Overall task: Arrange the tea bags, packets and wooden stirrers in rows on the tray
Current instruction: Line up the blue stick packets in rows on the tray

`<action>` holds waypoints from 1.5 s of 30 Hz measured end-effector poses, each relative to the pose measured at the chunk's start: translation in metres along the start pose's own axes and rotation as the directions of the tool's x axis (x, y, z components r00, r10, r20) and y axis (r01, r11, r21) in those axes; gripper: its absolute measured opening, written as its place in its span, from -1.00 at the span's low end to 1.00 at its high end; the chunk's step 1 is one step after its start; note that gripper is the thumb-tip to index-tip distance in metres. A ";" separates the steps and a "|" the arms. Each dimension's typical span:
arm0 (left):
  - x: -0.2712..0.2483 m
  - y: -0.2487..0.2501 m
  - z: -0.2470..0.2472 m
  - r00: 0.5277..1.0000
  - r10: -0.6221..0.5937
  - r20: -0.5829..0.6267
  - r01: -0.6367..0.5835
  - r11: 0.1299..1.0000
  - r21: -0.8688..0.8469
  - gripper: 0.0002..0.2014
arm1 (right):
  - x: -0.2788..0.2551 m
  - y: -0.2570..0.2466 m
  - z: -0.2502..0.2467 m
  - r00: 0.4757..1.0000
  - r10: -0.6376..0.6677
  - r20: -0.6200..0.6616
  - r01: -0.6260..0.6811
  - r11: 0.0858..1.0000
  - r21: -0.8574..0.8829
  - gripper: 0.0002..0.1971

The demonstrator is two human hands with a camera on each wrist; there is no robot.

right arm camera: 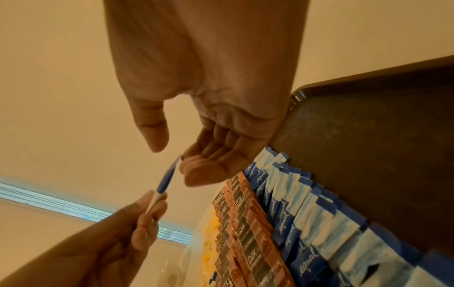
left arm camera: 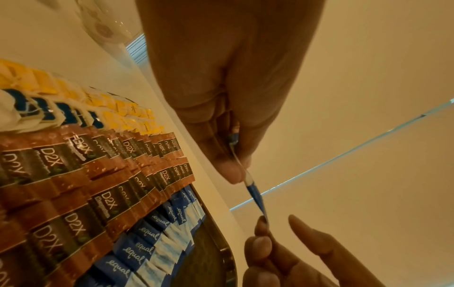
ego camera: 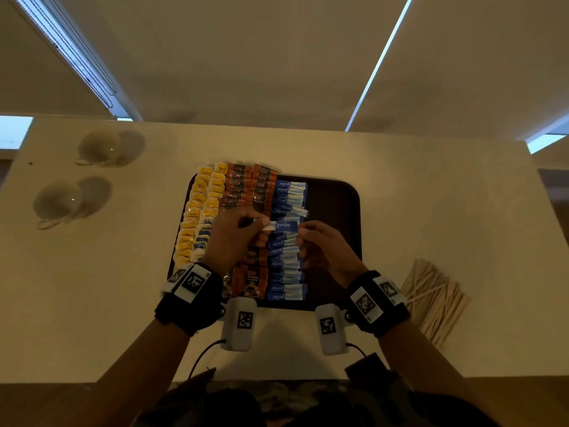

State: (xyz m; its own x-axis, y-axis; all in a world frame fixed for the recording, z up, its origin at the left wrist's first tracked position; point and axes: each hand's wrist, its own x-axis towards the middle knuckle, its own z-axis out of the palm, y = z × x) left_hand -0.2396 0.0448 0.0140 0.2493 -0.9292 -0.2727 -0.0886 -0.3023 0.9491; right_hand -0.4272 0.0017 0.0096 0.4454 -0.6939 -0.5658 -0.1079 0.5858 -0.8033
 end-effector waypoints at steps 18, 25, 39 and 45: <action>-0.006 -0.023 0.010 0.975 -0.088 0.206 0.043 0.975 0.217 -0.86 | 0.015 0.012 0.023 0.982 -0.103 -0.161 0.075 0.982 -0.170 -0.87; -0.002 -0.020 0.008 0.982 -0.158 0.101 0.166 0.983 -0.076 -0.96 | 0.005 0.027 0.022 0.993 -0.015 -0.114 -0.010 0.977 -0.212 -0.74; -0.019 -0.050 -0.029 0.987 -0.157 0.016 0.152 0.974 0.166 -0.91 | 0.080 0.039 -0.016 0.877 -0.057 -0.476 -0.221 0.833 -0.507 -0.79; -0.025 -0.057 -0.041 0.986 -0.166 -0.007 0.165 0.971 0.172 -0.88 | 0.097 0.038 -0.008 0.884 -0.059 -0.464 -0.241 0.793 -0.560 -0.77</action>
State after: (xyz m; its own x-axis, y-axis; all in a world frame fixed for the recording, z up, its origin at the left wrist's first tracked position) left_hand -0.2014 0.0943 -0.0266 0.2671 -0.8648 -0.4253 -0.2106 -0.4830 0.8499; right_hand -0.3951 -0.0466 -0.0772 -0.0125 -0.8424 -0.5388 -0.6904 0.3970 -0.6048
